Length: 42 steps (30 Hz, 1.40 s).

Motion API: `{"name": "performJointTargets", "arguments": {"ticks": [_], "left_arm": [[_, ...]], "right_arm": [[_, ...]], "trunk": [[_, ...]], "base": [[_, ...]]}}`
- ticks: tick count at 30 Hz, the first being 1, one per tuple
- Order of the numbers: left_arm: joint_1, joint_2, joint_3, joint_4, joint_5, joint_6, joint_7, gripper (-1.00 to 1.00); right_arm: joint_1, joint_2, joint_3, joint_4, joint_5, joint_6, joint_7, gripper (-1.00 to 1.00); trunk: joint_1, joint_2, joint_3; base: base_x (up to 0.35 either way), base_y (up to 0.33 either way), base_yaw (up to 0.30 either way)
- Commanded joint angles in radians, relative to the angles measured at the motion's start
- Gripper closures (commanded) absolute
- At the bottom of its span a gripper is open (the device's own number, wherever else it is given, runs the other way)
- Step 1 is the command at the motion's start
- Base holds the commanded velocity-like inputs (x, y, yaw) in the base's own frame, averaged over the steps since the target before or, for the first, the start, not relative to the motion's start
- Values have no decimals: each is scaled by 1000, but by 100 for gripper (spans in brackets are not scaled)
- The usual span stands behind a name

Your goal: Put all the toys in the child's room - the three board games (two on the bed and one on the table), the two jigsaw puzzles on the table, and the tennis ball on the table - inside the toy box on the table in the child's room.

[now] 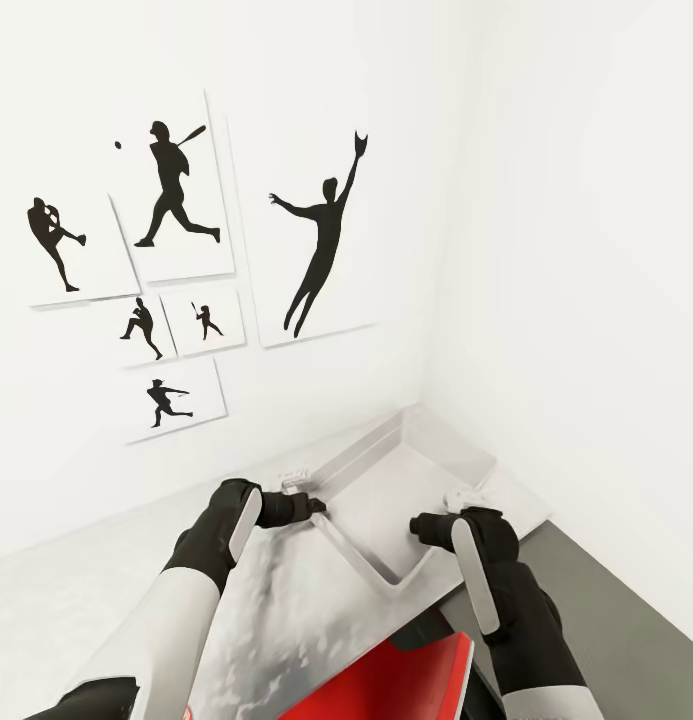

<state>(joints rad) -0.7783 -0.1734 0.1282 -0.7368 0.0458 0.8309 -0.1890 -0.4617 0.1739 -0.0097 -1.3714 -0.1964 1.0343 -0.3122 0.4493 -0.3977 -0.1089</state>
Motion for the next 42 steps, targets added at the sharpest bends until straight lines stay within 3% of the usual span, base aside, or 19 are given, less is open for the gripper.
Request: {"name": "performJointTargets", "arguments": {"ticks": [1,10,18,24,29,35,42], "left_arm": [[-1,-1,3,5,4,-2,-2,-100],[-1,-1,-12,28,21,-20,-9,-100],[-1,-1,-17,37,106,-35,-4,-100],[-2,-1,-89,62,130,-78,1,-100],[-2,-1,-118,66,173,-87,2,-100],[-1,-1,-129,69,221,-90,2,-100],[-2,-1,-131,72,231,-92,2,-100]], "right_arm": [[-1,1,-1,-1,-11,3,-9,-100],[-2,1,-1,0,-11,4,-9,-100],[0,1,0,-1,-11,8,-5,-100],[0,1,1,-2,-11,9,-3,-100],[0,1,2,-3,-11,9,-3,-100],[0,1,2,-4,-11,9,-3,-100],[1,1,3,-2,-11,9,-3,-100]], "trunk": [[1,-2,-2],[1,-2,-2],[1,-2,-2],[1,-2,-2],[1,-2,-2],[1,-2,-2],[1,-2,-4]], "base": [[0,0,0],[0,0,0],[0,0,0],[0,0,0],[0,0,0],[0,0,0],[0,0,0]]}}
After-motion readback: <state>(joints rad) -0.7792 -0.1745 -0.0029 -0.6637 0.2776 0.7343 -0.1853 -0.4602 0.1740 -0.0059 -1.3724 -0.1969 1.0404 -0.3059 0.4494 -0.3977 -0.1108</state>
